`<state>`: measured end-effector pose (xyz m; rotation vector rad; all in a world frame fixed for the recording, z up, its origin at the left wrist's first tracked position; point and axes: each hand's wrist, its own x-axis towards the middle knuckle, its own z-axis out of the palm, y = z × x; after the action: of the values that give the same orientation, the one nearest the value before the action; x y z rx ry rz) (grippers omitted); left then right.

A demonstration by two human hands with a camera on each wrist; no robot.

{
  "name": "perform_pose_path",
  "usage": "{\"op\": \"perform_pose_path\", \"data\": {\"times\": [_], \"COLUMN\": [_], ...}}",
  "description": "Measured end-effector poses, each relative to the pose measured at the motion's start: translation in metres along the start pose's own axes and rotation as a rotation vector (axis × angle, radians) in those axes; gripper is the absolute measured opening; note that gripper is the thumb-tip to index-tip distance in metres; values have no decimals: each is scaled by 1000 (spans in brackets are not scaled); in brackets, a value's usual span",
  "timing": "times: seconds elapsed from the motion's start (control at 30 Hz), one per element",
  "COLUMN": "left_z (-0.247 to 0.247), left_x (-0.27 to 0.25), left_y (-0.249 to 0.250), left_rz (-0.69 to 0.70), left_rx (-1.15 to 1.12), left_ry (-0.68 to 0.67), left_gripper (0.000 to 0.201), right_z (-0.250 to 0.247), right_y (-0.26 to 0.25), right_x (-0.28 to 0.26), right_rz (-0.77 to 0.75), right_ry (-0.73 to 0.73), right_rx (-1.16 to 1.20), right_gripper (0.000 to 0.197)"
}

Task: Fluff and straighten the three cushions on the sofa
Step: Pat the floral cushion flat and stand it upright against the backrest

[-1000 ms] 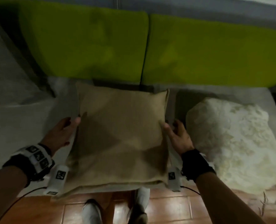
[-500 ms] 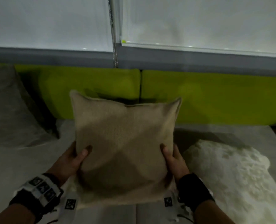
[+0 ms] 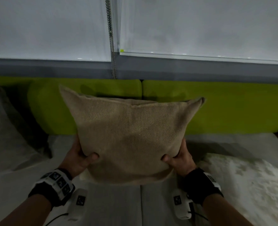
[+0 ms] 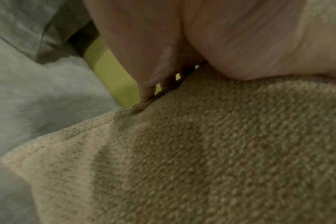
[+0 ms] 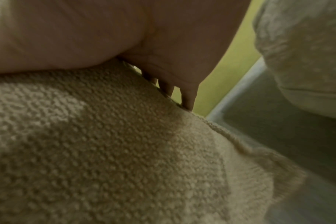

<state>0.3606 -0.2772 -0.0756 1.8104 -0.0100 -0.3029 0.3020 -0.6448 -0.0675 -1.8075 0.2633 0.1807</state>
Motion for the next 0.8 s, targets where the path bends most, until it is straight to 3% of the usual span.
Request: {"op": "perform_pose_path", "data": {"times": [0.13,0.27,0.4,0.47,0.57,0.67,0.73,0.8], "left_z": [7,7,4,9,13,11,14,18], "left_x": [5,18,33,41,54,55,48,31], "left_y": [-23,-30,-32,-31,-31,-30,-23,-17], "left_rz": [-28,-90,-77,-80,-91,-90,-158,-202], "left_rx": [94,83,72,93,99,128,130,100], "left_ry": [-34,33,54,64,82,75,33,19], "left_gripper": [119,137,133,129,150,154,142,99], "right_z": [5,7,14,17,22,21,17,14], "right_y": [3,0,-2,-2,-3,-1,0,-4], "right_x": [4,11,20,30,39,40,37,26], "right_rz": [151,156,149,198,250,250,288,290], "right_ry": [-35,30,98,91,91,96,72,65], "right_rx": [-80,-89,-66,-85,-89,-84,-106,-152], "right_gripper": [113,110,117,111,100,98,102,102]}}
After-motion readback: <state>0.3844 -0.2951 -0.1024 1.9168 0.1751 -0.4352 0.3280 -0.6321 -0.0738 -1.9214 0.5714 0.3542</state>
